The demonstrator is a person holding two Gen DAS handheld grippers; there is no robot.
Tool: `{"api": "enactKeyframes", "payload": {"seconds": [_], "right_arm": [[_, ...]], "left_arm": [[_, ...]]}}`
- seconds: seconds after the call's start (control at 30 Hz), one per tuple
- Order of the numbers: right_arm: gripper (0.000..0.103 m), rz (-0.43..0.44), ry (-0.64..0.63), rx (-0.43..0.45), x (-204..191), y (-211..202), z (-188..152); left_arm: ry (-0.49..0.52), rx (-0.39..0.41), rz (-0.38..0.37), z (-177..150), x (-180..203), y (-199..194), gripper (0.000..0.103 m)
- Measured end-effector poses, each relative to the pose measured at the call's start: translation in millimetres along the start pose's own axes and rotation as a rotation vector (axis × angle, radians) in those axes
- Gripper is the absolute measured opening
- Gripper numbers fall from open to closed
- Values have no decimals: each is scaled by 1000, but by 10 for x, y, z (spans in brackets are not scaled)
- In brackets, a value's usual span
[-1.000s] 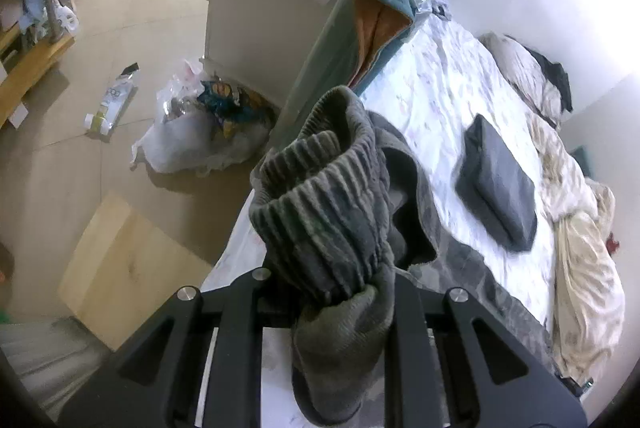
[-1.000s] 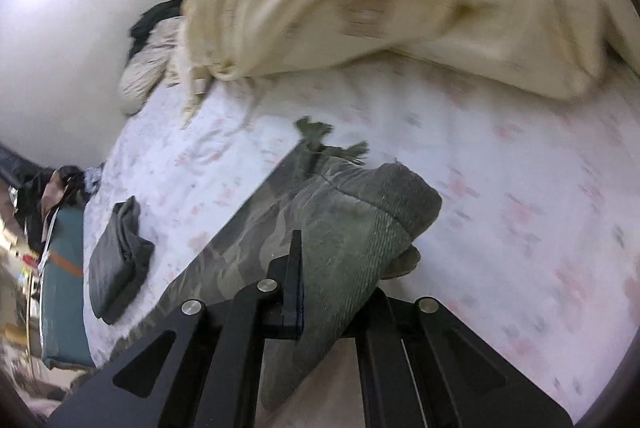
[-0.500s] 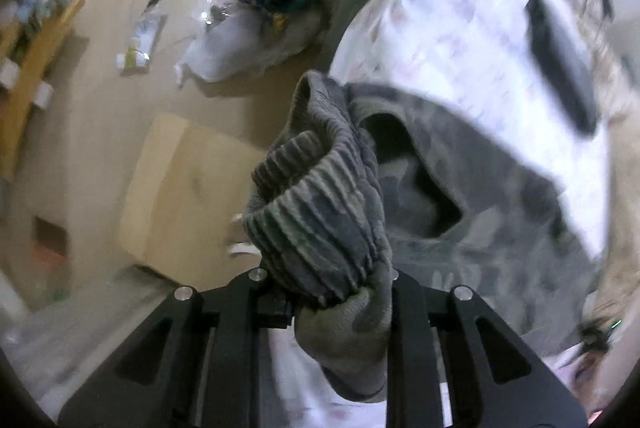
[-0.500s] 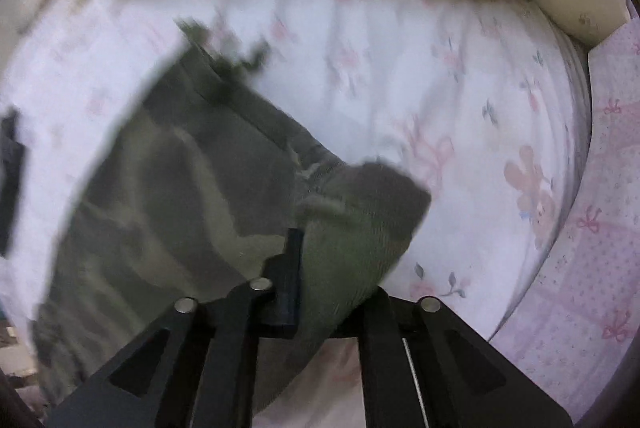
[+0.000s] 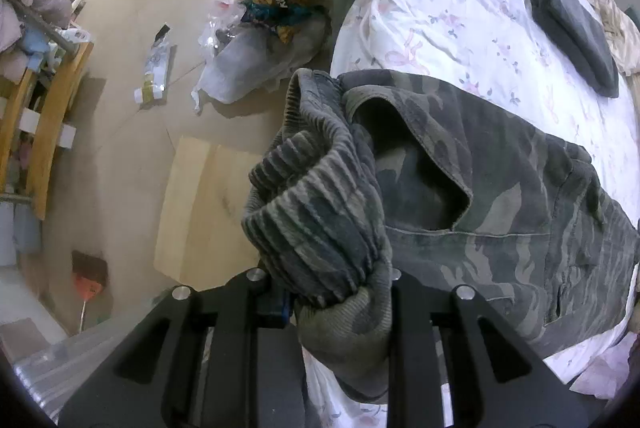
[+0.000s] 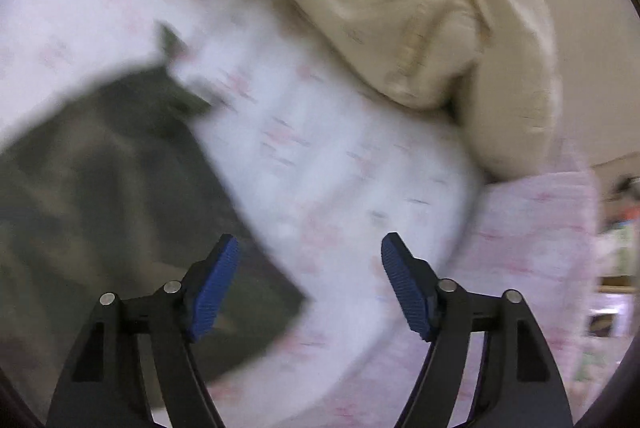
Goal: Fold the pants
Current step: 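Carry the cuffs toward the waistband with the left tool while the right tool releases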
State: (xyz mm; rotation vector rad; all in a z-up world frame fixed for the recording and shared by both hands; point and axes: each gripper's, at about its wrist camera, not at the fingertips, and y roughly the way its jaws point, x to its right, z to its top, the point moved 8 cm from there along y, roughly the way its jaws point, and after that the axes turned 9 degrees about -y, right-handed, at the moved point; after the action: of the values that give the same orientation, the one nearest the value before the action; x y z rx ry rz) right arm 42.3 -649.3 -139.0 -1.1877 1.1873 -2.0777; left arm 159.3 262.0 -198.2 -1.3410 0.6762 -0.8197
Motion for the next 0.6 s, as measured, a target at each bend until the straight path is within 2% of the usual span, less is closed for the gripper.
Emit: {"api": "enactKeyframes", "payload": {"seconds": [0.07,0.17,0.27,0.33,0.43,0.47,0.5,0.53,0.6], "right_arm": [[74,51,32,80,-37,-186,159],[74,212,90,180,-210,-381,493],[73,248,71,187,-363,-290,727],[73,226,26,182,-475,-108,853],[59,214,-20,142,-621,253,953],[51,219,-27,121,-670,389,986],[38,233,-30,110,-716,483,1000],[34,246,-37,102,-755,564,1030],[3,276,-59,113,-845,648,1079]], "left_arm": [[-1,-1,1,0,-1,-2,19],[9,-1,27,-9,-10,25,19],[18,-7,56,-15,0,80,19],[15,-17,67,-6,1,127,19],[9,-37,82,-4,-14,213,19],[5,-39,81,-1,-12,228,19],[5,-41,86,-6,-16,238,19],[4,-42,89,-12,-11,240,19],[1,-35,100,-20,5,217,19]]}}
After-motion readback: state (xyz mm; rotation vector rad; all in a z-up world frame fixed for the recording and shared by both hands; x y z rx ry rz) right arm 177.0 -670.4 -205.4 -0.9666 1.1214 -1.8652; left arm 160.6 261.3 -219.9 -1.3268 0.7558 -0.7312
